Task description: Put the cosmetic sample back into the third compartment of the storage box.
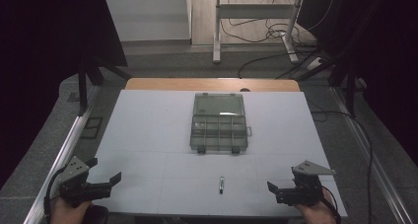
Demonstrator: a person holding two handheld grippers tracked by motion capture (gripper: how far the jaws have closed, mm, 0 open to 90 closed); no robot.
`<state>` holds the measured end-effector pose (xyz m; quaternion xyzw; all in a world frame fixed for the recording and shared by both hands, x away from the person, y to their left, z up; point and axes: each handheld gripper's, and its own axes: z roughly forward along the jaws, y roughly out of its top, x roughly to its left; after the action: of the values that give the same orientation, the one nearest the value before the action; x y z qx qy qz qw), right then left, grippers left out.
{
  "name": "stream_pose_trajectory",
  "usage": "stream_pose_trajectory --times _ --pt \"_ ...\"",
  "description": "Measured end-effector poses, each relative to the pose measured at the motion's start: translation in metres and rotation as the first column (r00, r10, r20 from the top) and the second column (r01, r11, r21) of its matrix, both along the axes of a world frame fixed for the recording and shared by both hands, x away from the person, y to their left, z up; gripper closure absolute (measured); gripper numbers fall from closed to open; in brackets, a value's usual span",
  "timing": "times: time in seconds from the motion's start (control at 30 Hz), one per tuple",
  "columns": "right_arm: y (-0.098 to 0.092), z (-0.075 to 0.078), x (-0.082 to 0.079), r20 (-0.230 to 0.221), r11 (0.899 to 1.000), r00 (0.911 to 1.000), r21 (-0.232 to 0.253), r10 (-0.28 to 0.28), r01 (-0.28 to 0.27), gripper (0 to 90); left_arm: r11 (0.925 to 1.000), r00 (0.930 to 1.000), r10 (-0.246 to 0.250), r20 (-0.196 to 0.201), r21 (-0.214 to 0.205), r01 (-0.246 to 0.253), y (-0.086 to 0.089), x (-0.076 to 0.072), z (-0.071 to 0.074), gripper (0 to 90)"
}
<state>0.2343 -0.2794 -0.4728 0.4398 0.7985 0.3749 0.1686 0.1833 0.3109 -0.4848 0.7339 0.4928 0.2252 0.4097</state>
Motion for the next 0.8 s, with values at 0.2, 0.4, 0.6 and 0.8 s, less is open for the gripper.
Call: stream_pose_trajectory --times 0.2,0.4,0.6,0.8 --pt "0.004 -0.001 0.002 -0.014 0.999 0.9996 -0.023 0.026 -0.027 0.0 1.0 1.0 -0.002 -0.001 -0.002 0.002 0.0 0.0 0.0 1.1" --pt "0.007 -0.001 0.003 -0.013 0.999 0.9991 -0.018 0.039 -0.039 0.0 1.0 1.0 -0.001 -0.003 -0.008 0.001 0.001 0.0 0.0 1.1" --pt "0.012 -0.002 0.005 -0.012 0.998 0.9979 -0.014 0.064 -0.064 0.0 0.9999 1.0 0.0 -0.004 -0.016 0.0 0.002 0.0 0.0 1.1" --pt "0.016 -0.002 0.007 -0.007 0.997 0.9969 -0.004 0.079 -0.079 0.0 0.9998 1.0 0.0 -0.005 -0.018 0.0 0.002 0.001 0.0 1.1"
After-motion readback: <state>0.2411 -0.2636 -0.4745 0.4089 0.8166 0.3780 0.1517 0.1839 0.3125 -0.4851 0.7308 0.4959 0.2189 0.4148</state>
